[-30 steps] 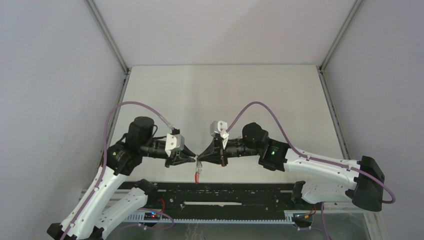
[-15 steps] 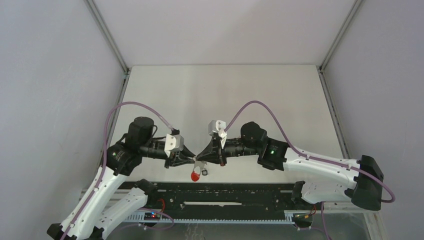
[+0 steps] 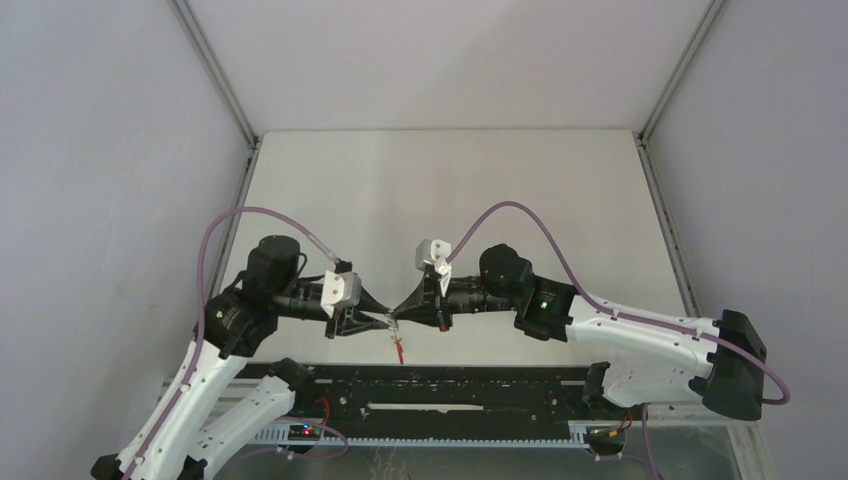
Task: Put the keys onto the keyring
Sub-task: Adjust the keyring.
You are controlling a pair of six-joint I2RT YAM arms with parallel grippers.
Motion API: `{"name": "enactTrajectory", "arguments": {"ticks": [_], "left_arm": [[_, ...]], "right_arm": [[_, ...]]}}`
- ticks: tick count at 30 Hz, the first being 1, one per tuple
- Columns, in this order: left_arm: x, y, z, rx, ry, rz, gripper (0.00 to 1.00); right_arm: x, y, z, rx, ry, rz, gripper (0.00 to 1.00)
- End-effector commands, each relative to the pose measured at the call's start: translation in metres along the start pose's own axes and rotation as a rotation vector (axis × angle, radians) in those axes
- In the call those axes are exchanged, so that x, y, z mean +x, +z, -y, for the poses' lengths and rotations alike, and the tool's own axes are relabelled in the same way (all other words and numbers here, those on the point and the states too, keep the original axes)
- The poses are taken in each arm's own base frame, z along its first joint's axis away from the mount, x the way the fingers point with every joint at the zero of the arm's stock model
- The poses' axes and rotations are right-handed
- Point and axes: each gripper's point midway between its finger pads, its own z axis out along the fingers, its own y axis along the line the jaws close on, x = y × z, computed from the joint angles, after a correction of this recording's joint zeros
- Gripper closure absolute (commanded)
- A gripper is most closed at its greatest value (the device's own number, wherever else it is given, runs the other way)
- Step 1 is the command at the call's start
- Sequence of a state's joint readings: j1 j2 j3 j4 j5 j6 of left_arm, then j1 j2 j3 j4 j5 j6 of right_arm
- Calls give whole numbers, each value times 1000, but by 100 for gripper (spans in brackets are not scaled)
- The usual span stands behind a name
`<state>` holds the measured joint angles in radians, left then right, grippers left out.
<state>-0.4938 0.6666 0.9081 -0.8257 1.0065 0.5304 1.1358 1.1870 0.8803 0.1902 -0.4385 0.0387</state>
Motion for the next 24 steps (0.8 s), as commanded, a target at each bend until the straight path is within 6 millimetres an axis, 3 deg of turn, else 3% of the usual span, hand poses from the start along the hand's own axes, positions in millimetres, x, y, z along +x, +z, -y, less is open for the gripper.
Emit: {"name": "enactTrajectory", "arguments": {"ticks": [1,9,12,14,18,21,24], "left_arm": [[-21,-4,-3,-11,38,33,71],[-15,-3,-10,-35,17,11,99],[-14,-4,-15,-64,8,-4,100],[-14,-5,-17,-79,15,-14,100],[-10,-10,-16,-70,91,-76,100],[-6,-11,-12,-41,181,-156,100],[-7,-13,-12,-21,272,-218,100]], "right_arm": [[-32,1,-3,-2,-41,77,100],[-35,2,-6,-15,-38,88,100],[-36,0,-11,-33,-41,91,100],[-35,-4,-13,-43,-48,81,89],[-30,-15,-12,-29,-79,42,54],[-29,-22,-11,-48,-109,-5,41],[-28,-26,-12,-77,-126,-71,38]]}}
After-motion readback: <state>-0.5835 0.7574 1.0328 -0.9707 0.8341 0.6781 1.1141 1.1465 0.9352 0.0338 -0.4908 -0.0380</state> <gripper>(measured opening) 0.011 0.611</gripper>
